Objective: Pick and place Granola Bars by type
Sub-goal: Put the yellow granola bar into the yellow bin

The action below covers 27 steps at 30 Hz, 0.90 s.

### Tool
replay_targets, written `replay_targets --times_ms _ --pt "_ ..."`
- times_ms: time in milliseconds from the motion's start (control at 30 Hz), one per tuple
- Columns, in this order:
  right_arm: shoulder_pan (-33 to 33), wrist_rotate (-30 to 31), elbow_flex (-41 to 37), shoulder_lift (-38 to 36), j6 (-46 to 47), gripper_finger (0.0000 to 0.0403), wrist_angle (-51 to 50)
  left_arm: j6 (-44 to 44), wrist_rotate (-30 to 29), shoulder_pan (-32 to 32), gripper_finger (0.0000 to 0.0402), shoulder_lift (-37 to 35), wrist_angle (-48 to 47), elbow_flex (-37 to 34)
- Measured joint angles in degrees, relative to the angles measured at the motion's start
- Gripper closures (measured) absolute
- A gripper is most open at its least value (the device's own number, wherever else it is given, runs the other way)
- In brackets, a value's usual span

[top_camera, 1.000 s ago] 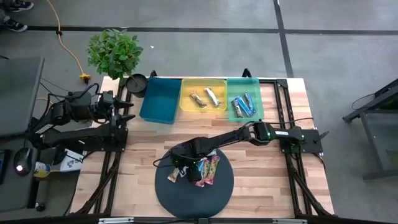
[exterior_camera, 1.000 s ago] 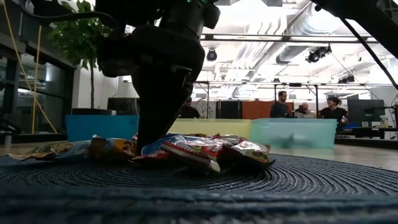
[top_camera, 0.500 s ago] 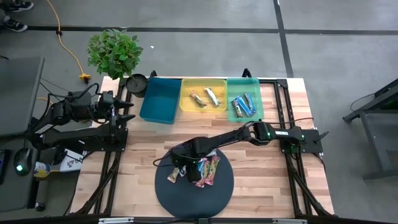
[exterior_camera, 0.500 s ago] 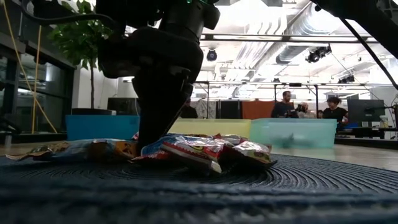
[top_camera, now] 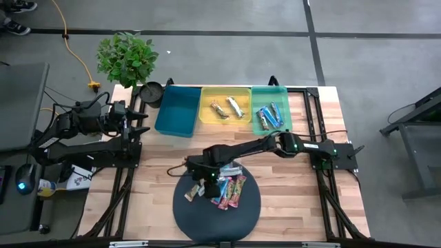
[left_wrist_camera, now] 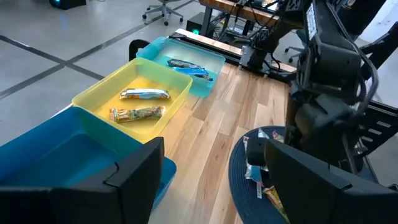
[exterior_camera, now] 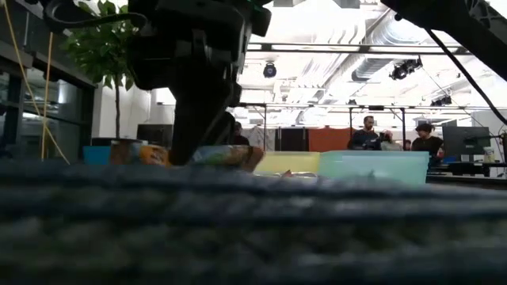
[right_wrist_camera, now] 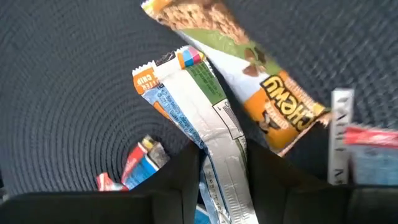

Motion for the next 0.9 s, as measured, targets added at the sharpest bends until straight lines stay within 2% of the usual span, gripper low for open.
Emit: replay_targets --times_ms 100,233,433,567,667,767,900 --pt "-1.1 -0.7 2.1 0.0 -0.1 0.0298 -1.2 0.0 0.0 0.0 0.0129 0.0 0.0 0.0" --pt "-2.5 -6.7 5.0 0.0 0.3 0.0297 -1.2 0.0 0.0 0.0 0.0129 0.0 0.0 0.0" --pt "-4.5 -22.7 5.9 -1.2 5.0 0.0297 3.2 0.0 0.0 0.0 0.0129 0.0 0.0 0.0" --pt "-5.5 -34.6 5.8 -1.3 11.0 0.0297 10.4 0.0 0.0 0.0 0.0129 0.0 0.0 0.0" --pt "-5.8 -40.8 5.8 -1.3 16.0 0.0297 18.9 0.0 0.0 0.0 0.0129 0.0 0.0 0.0" --pt "-5.8 -43.7 5.8 -1.3 21.4 0.0301 28.4 0.0 0.0 0.0 0.0129 0.0 0.0 0.0" --pt "-6.2 -44.4 5.8 -1.4 26.4 0.0312 39.2 0.0 0.0 0.0 0.0129 0.0 0.0 0.0"
